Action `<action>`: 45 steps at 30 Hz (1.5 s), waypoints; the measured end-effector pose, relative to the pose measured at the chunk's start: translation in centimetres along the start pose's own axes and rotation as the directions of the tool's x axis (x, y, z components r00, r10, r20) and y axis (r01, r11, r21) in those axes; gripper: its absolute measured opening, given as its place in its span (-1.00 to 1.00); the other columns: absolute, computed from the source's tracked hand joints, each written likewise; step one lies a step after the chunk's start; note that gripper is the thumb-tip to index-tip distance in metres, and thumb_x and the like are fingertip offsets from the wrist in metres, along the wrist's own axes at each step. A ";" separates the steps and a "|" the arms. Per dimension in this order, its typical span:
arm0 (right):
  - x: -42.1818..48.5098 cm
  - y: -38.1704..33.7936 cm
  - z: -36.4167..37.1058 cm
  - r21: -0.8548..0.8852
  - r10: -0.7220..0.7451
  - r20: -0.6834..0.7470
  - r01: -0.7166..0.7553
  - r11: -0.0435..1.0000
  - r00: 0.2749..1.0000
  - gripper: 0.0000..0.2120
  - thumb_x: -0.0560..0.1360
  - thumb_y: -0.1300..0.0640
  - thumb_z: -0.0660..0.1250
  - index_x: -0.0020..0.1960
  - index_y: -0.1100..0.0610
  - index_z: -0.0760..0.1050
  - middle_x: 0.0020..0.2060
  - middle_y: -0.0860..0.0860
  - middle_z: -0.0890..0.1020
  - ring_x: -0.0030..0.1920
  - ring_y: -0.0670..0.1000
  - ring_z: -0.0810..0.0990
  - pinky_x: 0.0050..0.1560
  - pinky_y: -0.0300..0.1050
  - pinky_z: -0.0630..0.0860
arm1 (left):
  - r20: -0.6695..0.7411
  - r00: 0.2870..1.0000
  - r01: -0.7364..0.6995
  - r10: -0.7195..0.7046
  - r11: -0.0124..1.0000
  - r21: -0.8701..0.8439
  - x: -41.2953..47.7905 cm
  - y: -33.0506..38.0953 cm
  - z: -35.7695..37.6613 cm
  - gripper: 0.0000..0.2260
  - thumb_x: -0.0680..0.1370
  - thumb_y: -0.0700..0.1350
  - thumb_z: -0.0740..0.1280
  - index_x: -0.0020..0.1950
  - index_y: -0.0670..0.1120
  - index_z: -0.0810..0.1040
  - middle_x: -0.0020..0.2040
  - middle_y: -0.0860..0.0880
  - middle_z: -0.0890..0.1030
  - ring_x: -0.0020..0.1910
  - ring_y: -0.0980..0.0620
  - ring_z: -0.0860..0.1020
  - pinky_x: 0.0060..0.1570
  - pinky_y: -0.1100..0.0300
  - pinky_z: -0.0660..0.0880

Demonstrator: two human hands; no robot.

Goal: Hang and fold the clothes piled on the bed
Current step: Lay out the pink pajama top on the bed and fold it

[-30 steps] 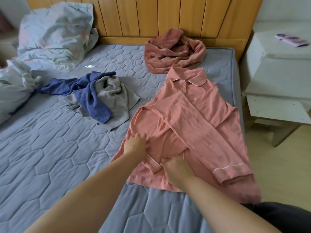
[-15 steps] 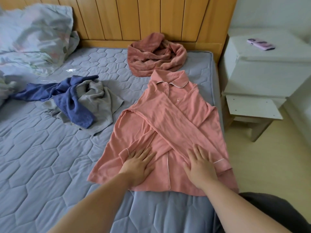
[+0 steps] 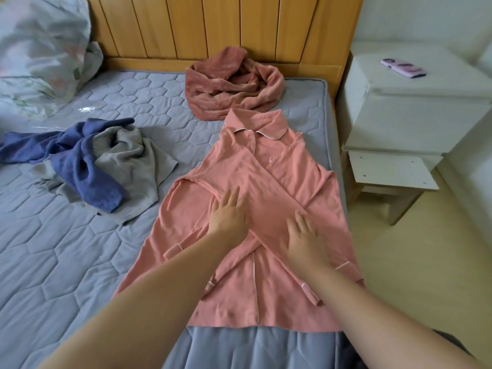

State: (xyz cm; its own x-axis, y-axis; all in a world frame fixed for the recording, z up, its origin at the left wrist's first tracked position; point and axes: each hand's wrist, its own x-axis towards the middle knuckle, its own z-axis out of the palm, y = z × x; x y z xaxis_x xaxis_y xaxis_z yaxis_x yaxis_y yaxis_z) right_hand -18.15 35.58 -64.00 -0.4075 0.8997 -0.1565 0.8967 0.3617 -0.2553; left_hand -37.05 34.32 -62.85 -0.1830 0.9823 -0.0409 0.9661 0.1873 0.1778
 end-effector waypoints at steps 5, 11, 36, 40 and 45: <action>5.4 0.5 -1.2 -0.087 -0.100 0.074 0.106 0.991 0.992 -0.41 0.60 -0.04 0.03 0.56 0.10 -0.06 0.56 0.03 -0.12 0.54 0.04 -0.16 0.49 0.12 -0.13 | 0.091 0.992 0.087 -0.088 0.996 0.019 5.5 -0.1 0.3 -0.51 0.64 0.04 -0.01 0.57 0.04 -0.04 0.58 -0.02 -0.09 0.55 -0.08 -0.14 0.49 -0.13 -0.07; 11.7 1.0 -2.1 -0.136 -0.202 0.160 0.224 0.965 0.966 -0.42 0.62 -0.09 -0.02 0.56 0.06 -0.08 0.56 -0.02 -0.12 0.54 0.01 -0.16 0.50 0.13 -0.13 | 0.069 0.980 0.177 -0.184 0.979 0.096 12.0 -3.2 0.6 -0.51 0.63 0.16 -0.09 0.56 0.10 -0.01 0.58 0.01 -0.07 0.55 -0.08 -0.13 0.46 -0.16 -0.13; 31.6 -2.0 -4.8 -0.105 -0.078 -0.326 0.046 0.993 0.942 -0.70 0.54 0.20 0.15 0.25 0.26 0.37 0.26 0.19 0.38 0.27 0.20 0.36 0.20 0.06 0.29 | -0.210 0.853 0.457 -0.478 0.878 -0.142 17.8 -8.4 5.8 -0.45 0.58 0.02 -0.04 0.57 0.05 -0.09 0.58 -0.07 -0.06 0.55 -0.10 -0.10 0.44 -0.22 -0.17; 36.6 -2.3 -6.0 0.148 0.127 -0.381 -0.076 0.986 0.916 -0.50 0.55 0.29 0.11 0.48 0.26 0.14 0.45 0.17 0.22 0.42 0.17 0.22 0.37 0.01 0.18 | -0.212 0.852 0.455 -0.478 0.878 -0.150 17.7 -8.5 5.9 -0.45 0.58 0.02 -0.03 0.57 0.05 -0.07 0.58 -0.07 -0.05 0.55 -0.09 -0.10 0.45 -0.22 -0.16; 40.5 -2.3 -7.4 0.457 0.314 -0.200 -0.195 0.868 0.928 -0.48 0.59 0.21 0.11 0.52 0.17 0.08 0.49 0.11 0.22 0.46 0.12 0.23 0.41 -0.05 0.16 | -0.231 0.844 0.454 -0.485 0.874 -0.174 17.8 -8.6 6.1 -0.42 0.56 -0.01 0.04 0.57 0.03 -0.03 0.58 -0.06 0.00 0.55 -0.08 -0.07 0.45 -0.21 -0.15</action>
State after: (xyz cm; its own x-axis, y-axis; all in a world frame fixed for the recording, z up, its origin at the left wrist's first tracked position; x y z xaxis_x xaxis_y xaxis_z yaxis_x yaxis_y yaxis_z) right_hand -35.41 72.96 -62.68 -0.0623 0.9975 -0.0346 0.7787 0.0269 -0.6268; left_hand -47.48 50.18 -71.14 -0.6646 0.7396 0.1064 0.7293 0.6112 0.3076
